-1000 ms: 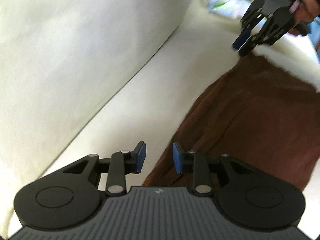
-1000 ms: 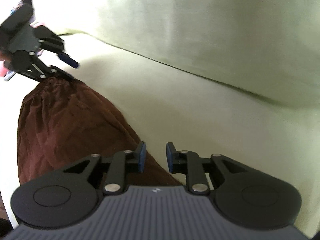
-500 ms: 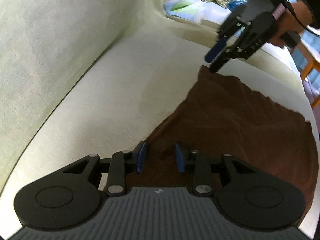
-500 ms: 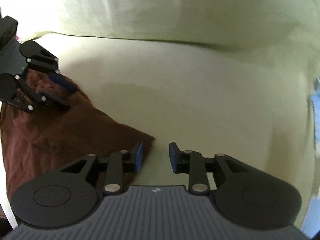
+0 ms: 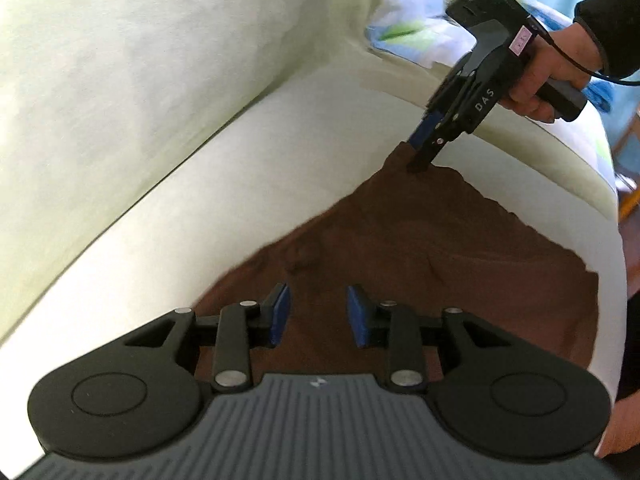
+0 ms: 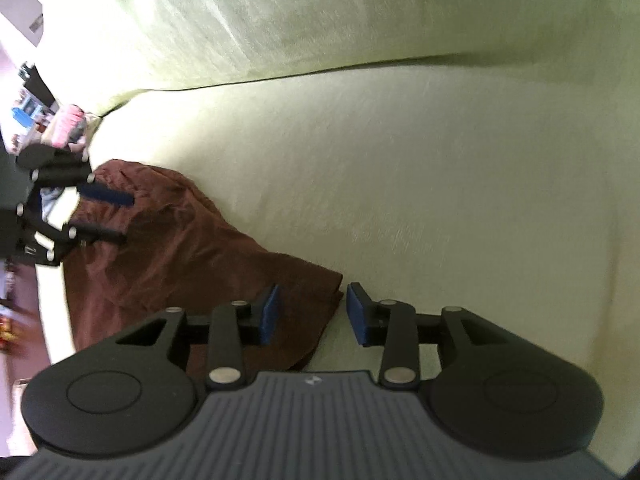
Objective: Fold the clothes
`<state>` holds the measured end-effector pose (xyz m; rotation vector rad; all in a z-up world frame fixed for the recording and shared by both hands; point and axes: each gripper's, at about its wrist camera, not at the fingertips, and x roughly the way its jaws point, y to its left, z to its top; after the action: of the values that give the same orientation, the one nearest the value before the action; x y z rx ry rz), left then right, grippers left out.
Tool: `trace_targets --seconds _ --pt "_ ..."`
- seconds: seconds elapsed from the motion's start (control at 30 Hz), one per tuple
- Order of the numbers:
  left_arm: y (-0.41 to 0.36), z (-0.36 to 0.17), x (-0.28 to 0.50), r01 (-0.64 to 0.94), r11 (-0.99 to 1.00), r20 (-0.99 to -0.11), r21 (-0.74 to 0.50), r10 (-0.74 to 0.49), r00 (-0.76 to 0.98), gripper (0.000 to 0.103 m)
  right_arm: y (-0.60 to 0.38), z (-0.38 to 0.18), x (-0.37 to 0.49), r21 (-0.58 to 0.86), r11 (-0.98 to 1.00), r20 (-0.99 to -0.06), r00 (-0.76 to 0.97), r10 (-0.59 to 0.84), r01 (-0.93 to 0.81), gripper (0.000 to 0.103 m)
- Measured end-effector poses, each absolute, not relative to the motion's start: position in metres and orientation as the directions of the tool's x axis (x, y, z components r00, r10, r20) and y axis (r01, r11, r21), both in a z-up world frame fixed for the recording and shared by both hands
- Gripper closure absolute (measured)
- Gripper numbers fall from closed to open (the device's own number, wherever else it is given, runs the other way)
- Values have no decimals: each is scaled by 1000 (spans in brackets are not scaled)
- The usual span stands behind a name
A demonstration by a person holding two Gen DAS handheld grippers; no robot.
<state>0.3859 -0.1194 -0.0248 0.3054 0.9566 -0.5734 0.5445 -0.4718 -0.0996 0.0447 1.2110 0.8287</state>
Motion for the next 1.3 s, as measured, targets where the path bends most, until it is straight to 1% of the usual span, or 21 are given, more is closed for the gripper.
trace_targets --seconds 0.17,0.27,0.33,0.53,0.63,0.67,0.77,0.93,1.03,1.13,1.3 --pt "-134 -27 340 305 952 -836 -30 -191 515 54 -470 -95 551 463 701 -816 50 577 -542 71" --pt "-134 -29 305 112 990 -833 -84 -132 537 49 -464 -89 551 439 703 -839 25 543 -559 71" --pt "-136 -30 283 17 991 -831 -135 -123 543 47 -463 -85 549 427 714 -851 20 525 -555 71" --pt "-161 -42 230 -129 958 -820 -255 -143 553 46 -468 -76 531 397 768 -868 66 492 -502 71" --pt "-176 -54 210 -218 920 -815 -325 -155 558 47 -469 -69 525 351 783 -877 113 467 -514 71" --pt "-180 -57 207 -238 910 -813 -339 -157 560 47 -470 -67 524 355 781 -872 120 475 -514 71" --pt "-201 -70 191 -392 811 -798 -435 -145 585 47 -471 -62 523 372 764 -857 120 501 -528 71" --pt "-239 -87 173 -549 613 -761 -568 -137 634 47 -463 -67 537 421 670 -835 27 549 -611 71" --pt "-269 -102 160 -602 460 -722 -652 -134 679 47 -459 -70 550 469 594 -813 -58 579 -654 71" --pt "-293 -119 157 -628 337 -693 -701 -114 712 47 -460 -70 560 506 504 -795 -152 587 -700 70" --pt "-315 -139 149 -620 87 -624 -780 -20 782 47 -469 -70 578 507 476 -802 -192 565 -718 69"
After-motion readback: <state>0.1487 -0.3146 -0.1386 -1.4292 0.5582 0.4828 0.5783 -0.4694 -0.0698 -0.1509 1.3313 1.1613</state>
